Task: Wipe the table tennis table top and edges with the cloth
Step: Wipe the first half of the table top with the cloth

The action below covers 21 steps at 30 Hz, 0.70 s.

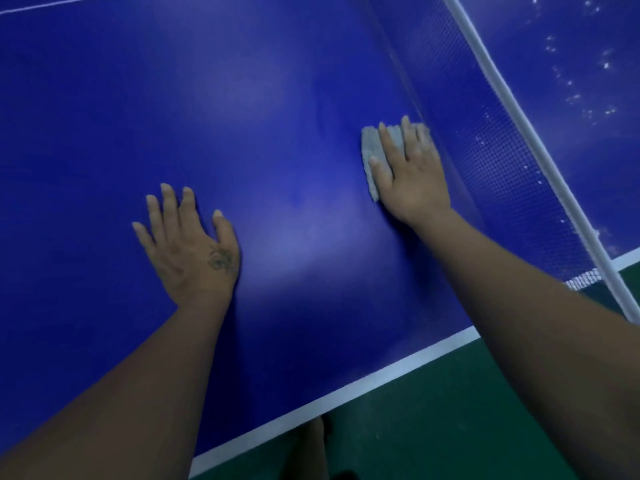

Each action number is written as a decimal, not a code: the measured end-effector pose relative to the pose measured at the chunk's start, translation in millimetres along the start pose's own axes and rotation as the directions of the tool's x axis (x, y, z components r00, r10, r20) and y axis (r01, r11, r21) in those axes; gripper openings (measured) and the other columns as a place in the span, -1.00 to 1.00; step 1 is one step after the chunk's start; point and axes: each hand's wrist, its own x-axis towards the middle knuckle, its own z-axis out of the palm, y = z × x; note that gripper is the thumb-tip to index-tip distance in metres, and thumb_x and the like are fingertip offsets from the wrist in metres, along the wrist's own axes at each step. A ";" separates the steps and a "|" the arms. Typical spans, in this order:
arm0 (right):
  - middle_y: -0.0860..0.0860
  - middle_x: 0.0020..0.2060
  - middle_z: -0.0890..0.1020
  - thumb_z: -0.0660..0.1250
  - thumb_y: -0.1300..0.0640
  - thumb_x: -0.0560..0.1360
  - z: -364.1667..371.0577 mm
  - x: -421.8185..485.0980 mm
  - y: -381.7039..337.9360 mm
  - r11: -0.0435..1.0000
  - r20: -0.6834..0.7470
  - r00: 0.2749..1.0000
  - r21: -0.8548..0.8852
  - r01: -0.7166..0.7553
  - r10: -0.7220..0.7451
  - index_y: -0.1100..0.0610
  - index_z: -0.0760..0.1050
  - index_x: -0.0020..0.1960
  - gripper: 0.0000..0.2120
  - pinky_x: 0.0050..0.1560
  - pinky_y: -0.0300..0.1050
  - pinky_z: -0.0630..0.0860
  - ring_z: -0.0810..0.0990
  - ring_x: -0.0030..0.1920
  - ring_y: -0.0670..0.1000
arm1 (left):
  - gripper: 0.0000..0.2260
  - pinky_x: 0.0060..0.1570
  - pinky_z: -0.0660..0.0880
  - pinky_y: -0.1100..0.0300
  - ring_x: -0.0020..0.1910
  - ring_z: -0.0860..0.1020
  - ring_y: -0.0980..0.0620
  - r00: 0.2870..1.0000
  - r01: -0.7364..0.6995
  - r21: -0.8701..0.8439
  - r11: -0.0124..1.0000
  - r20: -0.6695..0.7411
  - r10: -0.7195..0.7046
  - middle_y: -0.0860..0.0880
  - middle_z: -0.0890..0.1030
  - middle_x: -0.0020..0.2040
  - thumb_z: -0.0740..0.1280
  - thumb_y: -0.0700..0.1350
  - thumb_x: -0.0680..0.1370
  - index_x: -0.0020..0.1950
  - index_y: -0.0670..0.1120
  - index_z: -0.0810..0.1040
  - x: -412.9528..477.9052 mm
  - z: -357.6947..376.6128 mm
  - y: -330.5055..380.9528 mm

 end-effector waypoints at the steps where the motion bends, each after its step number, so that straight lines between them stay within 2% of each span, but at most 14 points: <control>1: 0.15 0.73 0.00 -0.02 -0.22 0.75 1.3 -20.9 5.7 1.000 -0.003 1.000 -0.007 -0.007 0.007 -0.06 0.02 0.75 -0.39 0.72 0.17 -0.13 -0.07 0.73 0.23 | -0.43 0.72 -0.09 -0.19 0.75 0.07 -0.09 1.000 -0.001 -0.019 1.000 0.007 0.001 -0.08 0.23 0.74 0.11 0.15 0.74 0.68 -0.11 0.34 -0.3 -1.3 -0.4; 6: 0.18 0.72 0.08 0.03 -0.16 0.76 10.9 -128.6 29.4 0.999 -0.050 0.998 -0.029 -0.046 0.045 0.01 0.12 0.74 -0.41 0.69 0.28 0.03 0.01 0.71 0.28 | -0.47 0.72 -0.05 -0.14 0.75 0.07 -0.09 0.999 -0.012 -0.052 0.999 0.036 0.014 -0.07 0.22 0.74 0.12 0.10 0.76 0.69 -0.11 0.33 -7.8 -5.6 -3.3; 12: 0.10 0.74 -0.04 -0.06 -0.22 0.73 23.0 -212.5 39.8 0.990 0.007 0.990 -0.009 -0.138 0.138 -0.07 0.05 0.75 -0.39 0.70 0.27 -0.03 -0.12 0.73 0.19 | -0.40 0.72 -0.06 -0.19 0.76 -0.02 -0.16 0.988 -0.091 0.070 0.993 0.135 0.081 -0.11 0.03 0.78 -0.03 0.16 0.76 0.77 -0.06 0.11 -93.4 -21.2 -4.1; 14: 0.09 0.74 -0.05 -0.07 -0.22 0.73 23.9 -211.4 40.5 0.987 0.013 0.987 0.004 -0.158 0.158 -0.09 0.02 0.75 -0.39 0.71 0.27 -0.06 -0.13 0.73 0.19 | -0.38 0.72 -0.08 -0.19 0.76 -0.06 -0.14 0.981 -0.128 0.113 0.985 0.163 0.109 -0.09 -0.02 0.78 -0.04 0.19 0.74 0.78 -0.02 0.06 -117.6 -19.6 -5.6; 17: 0.18 0.73 0.00 -0.08 -0.21 0.74 25.3 -178.2 34.8 0.972 -0.055 0.971 0.014 -0.234 0.234 -0.05 0.05 0.75 -0.39 0.70 0.29 -0.07 -0.06 0.72 0.28 | -0.37 0.72 -0.08 -0.19 0.76 -0.06 -0.13 0.983 -0.110 0.151 0.982 0.163 0.084 -0.08 -0.01 0.78 -0.04 0.21 0.72 0.78 0.02 0.06 -117.0 -11.7 -7.4; 21: 0.26 0.72 -0.05 -0.10 -0.23 0.74 25.1 -109.1 3.9 0.903 -0.122 0.894 0.068 -0.425 0.430 -0.02 -0.04 0.76 -0.36 0.69 0.30 -0.16 -0.10 0.70 0.35 | -0.37 0.72 -0.08 -0.19 0.76 -0.08 -0.12 0.984 -0.118 0.169 0.979 0.155 0.092 -0.08 0.00 0.78 -0.04 0.22 0.72 0.78 0.02 0.07 -115.6 -8.5 -8.9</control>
